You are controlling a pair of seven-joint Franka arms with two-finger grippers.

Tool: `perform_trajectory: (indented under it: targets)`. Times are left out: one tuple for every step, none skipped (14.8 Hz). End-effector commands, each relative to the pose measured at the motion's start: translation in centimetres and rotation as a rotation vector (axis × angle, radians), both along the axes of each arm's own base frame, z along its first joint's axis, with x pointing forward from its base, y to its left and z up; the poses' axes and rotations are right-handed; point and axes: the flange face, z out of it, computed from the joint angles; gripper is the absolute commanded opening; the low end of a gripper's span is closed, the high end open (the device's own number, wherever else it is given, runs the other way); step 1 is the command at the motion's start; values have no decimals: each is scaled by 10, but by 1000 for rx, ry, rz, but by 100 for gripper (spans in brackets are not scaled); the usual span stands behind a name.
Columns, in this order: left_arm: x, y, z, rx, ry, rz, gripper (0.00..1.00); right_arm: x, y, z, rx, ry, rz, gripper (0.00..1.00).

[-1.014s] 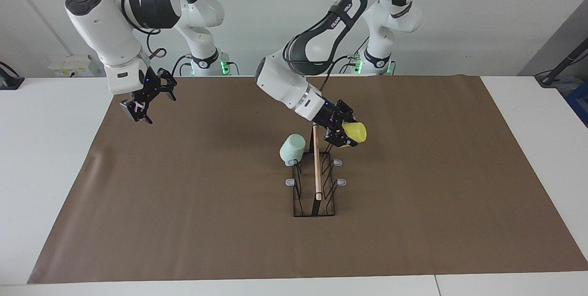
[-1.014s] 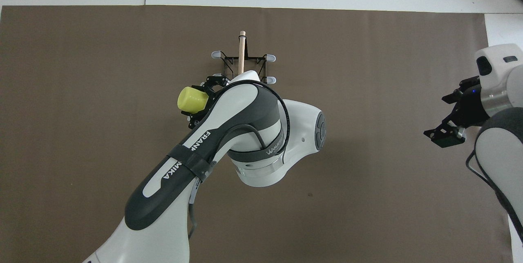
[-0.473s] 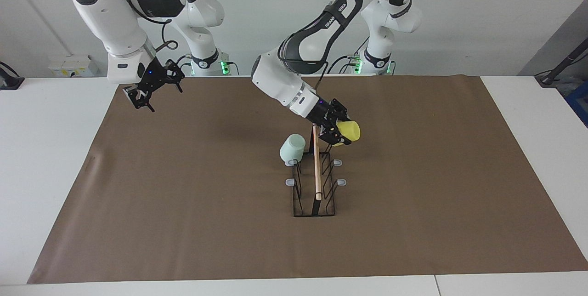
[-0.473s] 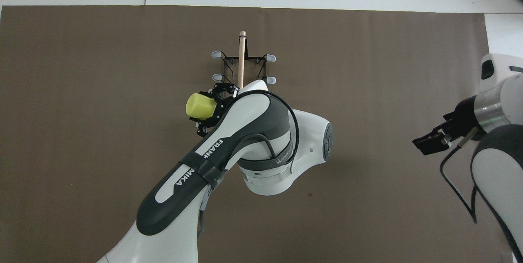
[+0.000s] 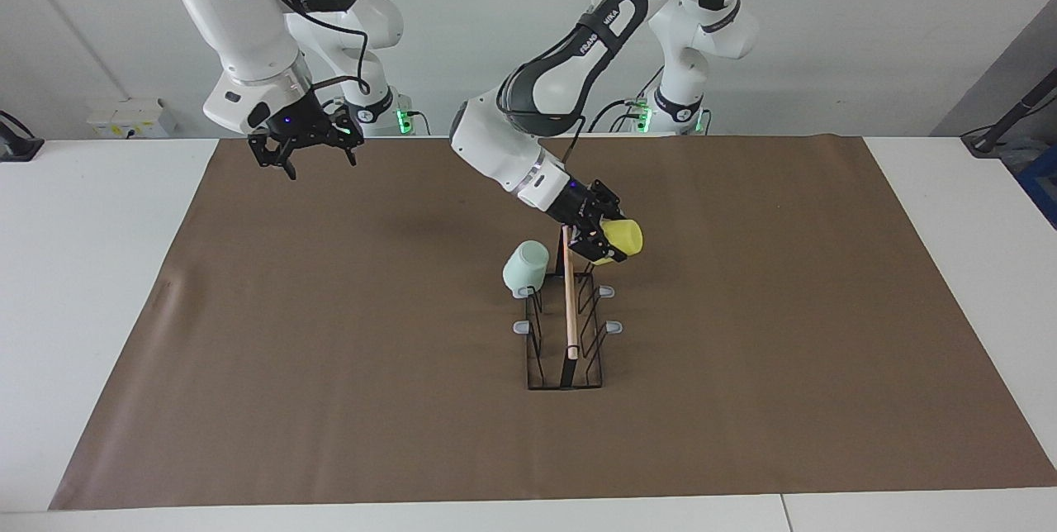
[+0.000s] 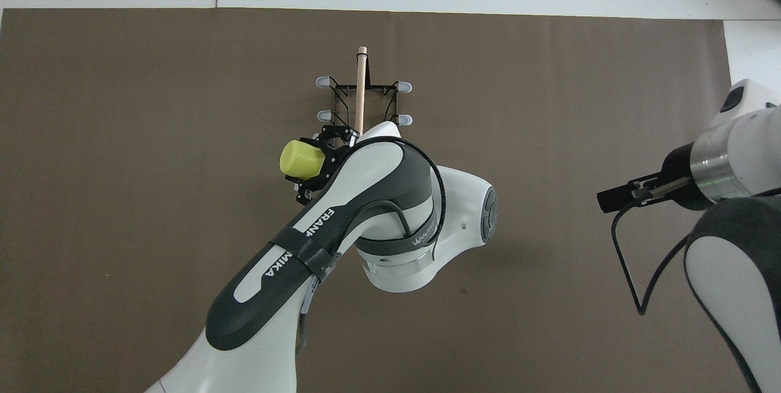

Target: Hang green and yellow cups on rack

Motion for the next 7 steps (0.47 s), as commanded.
perform_trajectory:
  targets:
    - [-5,-1,-3,-11,-7,-1,0,2,-8,0,2,-2,-32,100]
    - [-4,0,-4,-3,-10,-2,0,2,-11,1,-5,-4,-36,100]
    - [-4,2,-6,6,-10,-3,0,6,-16,0,-4,-25,-32,100]
    - [-5,2,-8,18,-13,-6,0,9,-21,2,5,-46,-26,100]
    - [-8,-2,-13,35,-12,-13,0,11,-22,-1,7,-43,-33,100]
    - [-9,-4,-35,91,4,-7,0,12,-22,-2,7,-43,-47,100]
    - [0,-2,-33,126,-7,36,0,15,-23,-7,9,-34,-67,100]
